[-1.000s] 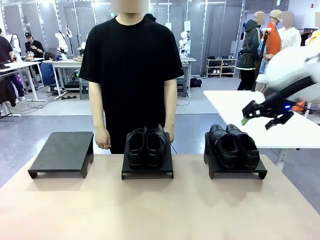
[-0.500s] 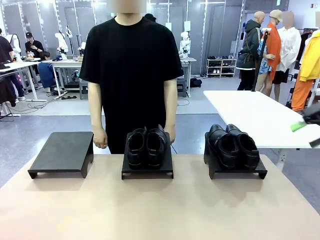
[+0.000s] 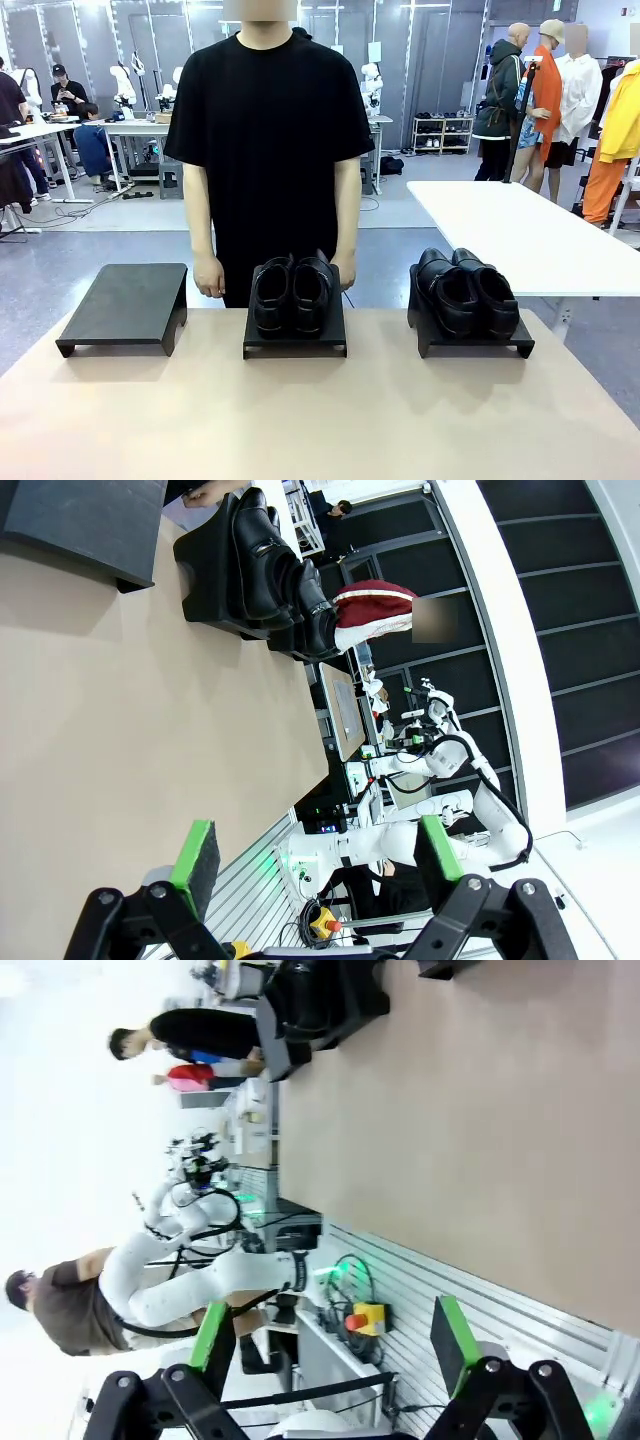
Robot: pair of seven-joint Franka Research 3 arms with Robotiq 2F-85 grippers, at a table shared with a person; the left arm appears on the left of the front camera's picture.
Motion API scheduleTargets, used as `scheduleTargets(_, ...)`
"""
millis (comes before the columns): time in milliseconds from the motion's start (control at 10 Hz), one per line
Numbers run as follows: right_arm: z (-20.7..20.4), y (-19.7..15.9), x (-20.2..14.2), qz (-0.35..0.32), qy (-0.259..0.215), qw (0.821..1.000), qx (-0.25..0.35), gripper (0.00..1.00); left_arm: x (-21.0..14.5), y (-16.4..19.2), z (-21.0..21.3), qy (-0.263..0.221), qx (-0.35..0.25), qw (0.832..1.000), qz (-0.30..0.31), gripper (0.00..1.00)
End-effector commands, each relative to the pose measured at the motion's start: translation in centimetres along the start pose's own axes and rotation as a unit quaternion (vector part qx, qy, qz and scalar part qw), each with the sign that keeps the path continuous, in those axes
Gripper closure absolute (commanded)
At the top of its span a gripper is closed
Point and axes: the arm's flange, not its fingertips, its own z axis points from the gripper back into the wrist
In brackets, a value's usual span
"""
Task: Place the shoes on the stand as instructed by the person.
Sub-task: Pick up another pair of Shoes and place it on the Shoes Stand indicated by the person.
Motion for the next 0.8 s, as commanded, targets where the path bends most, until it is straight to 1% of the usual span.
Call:
scheduleTargets(0, -0.4, -1.6, 0.7, -0.001, -0.002, 0.999, 0.04, 0.0, 0.0, -0.2, 0.3, 0.006, -0.004, 1.0, -0.007, 0.0)
scheduleTargets(100, -0.6, -2.3, 1.3, -0.02, -0.026, 0.998, 0.047, 0.0, 0.0, -0.2, 0.3, 0.006, -0.004, 1.0, -0.007, 0.0)
scheduleTargets(200, -1.4, -3.0, 2.4, -0.059, -0.025, 0.998, 0.018, 0.0, 0.0, -0.2, 0.3, 0.006, -0.004, 1.0, -0.007, 0.0)
scheduleTargets(300, -0.3, -2.2, 0.0, -0.018, -0.009, 0.999, 0.035, 0.0, 0.0, -0.2, 0.3, 0.006, -0.004, 1.0, -0.007, 0.0)
scheduleTargets(700, -0.3, -2.2, 0.0, -0.018, -0.009, 0.999, 0.035, 0.0, 0.0, -0.2, 0.3, 0.006, -0.004, 1.0, -0.007, 0.0)
